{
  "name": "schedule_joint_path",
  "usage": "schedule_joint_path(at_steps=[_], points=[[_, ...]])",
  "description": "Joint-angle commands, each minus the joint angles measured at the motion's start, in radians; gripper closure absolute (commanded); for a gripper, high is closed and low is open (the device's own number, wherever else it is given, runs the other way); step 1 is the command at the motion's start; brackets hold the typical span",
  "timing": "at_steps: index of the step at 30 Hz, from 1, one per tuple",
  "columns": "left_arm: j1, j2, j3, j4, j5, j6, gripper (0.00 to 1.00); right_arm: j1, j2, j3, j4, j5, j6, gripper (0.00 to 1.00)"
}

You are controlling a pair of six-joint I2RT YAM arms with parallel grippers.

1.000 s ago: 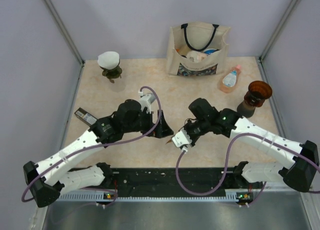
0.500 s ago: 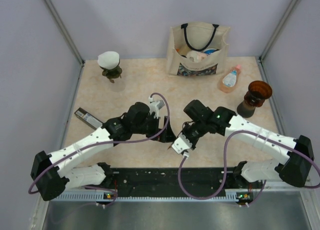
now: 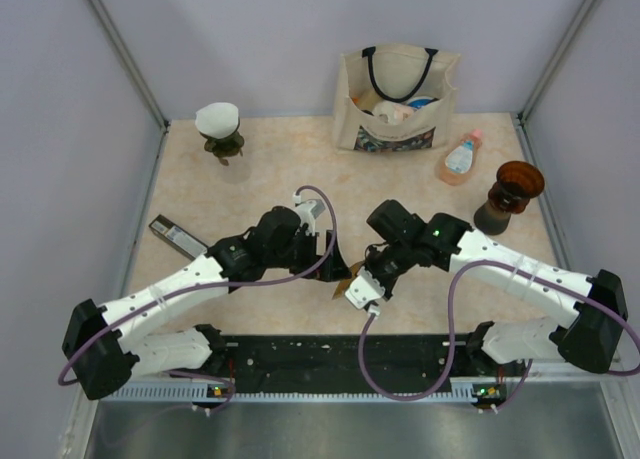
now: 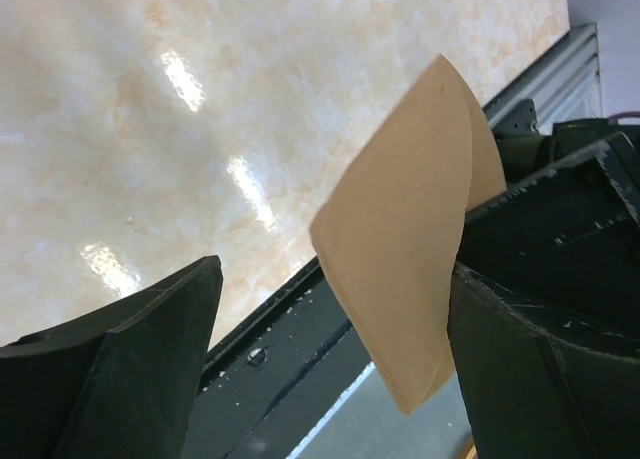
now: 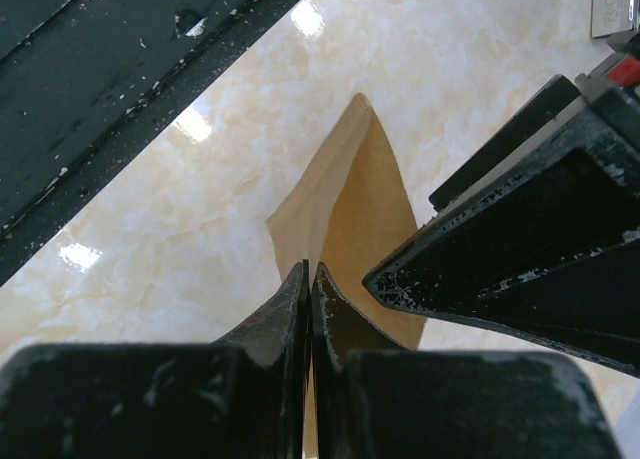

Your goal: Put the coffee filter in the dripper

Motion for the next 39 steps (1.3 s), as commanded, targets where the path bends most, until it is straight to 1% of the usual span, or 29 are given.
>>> schedule_joint_path(at_steps=[1, 3, 5, 8, 12, 13, 15, 16, 18, 20, 23, 26, 28, 29, 30, 32, 35, 36, 39], points=[[0.002, 0.005, 0.002, -0.019, -0.090, -0.013, 0.06, 0.018, -0.025, 0.044, -0.027, -0.064, -0.032, 1.00], [0.002, 0.008, 0.005, -0.032, -0.087, -0.014, 0.06, 0.017, -0.025, 0.039, -0.027, -0.068, -0.034, 1.00], [0.002, 0.010, 0.004, -0.015, -0.055, -0.011, 0.06, 0.018, -0.024, 0.041, -0.027, -0.070, -0.032, 1.00], [0.002, 0.031, 0.001, 0.034, 0.036, 0.003, 0.06, 0.017, -0.022, 0.047, -0.027, -0.067, -0.040, 1.00], [0.002, 0.076, 0.018, 0.076, 0.148, 0.018, 0.11, 0.018, -0.007, 0.067, -0.027, -0.047, -0.046, 1.00], [0.002, 0.090, 0.025, 0.076, 0.163, 0.020, 0.14, 0.020, -0.001, 0.073, -0.028, -0.041, -0.044, 1.00], [0.002, 0.111, 0.048, 0.059, 0.171, 0.029, 0.25, 0.027, 0.007, 0.081, -0.027, -0.024, -0.034, 1.00], [0.002, 0.122, 0.059, 0.048, 0.162, 0.035, 0.33, 0.030, 0.008, 0.082, -0.028, -0.019, -0.029, 1.00], [0.002, 0.133, 0.073, 0.027, 0.118, 0.046, 0.45, 0.037, 0.005, 0.079, -0.027, -0.018, -0.023, 1.00], [0.002, 0.140, 0.091, 0.036, 0.084, 0.047, 0.59, 0.040, 0.001, 0.069, -0.027, -0.024, -0.008, 1.00], [0.003, 0.153, 0.120, 0.025, -0.028, 0.064, 0.74, 0.055, -0.005, 0.055, -0.027, -0.044, 0.051, 1.00], [0.003, 0.150, 0.163, -0.015, -0.161, 0.130, 0.82, 0.061, -0.027, 0.024, -0.004, -0.029, 0.121, 1.00], [0.003, 0.142, 0.179, -0.030, -0.265, 0.188, 0.82, 0.061, -0.042, 0.016, 0.004, -0.032, 0.169, 1.00], [0.003, 0.137, 0.180, -0.027, -0.347, 0.202, 0.85, 0.063, -0.047, 0.013, 0.002, -0.038, 0.190, 1.00], [0.003, 0.134, 0.180, -0.013, -0.385, 0.232, 0.87, 0.063, -0.054, 0.010, 0.002, -0.047, 0.201, 1.00], [0.003, 0.130, 0.189, -0.003, -0.412, 0.269, 0.88, 0.067, -0.067, 0.004, 0.004, -0.059, 0.213, 1.00], [0.003, 0.122, 0.196, -0.006, -0.371, 0.306, 0.88, 0.072, -0.068, 0.004, 0.004, -0.053, 0.224, 1.00], [0.003, 0.120, 0.197, -0.010, -0.340, 0.306, 0.84, 0.073, -0.067, 0.006, 0.005, -0.039, 0.226, 1.00], [0.003, 0.104, 0.220, -0.079, -0.248, 0.277, 0.58, 0.075, -0.059, 0.004, 0.013, -0.004, 0.230, 1.00]])
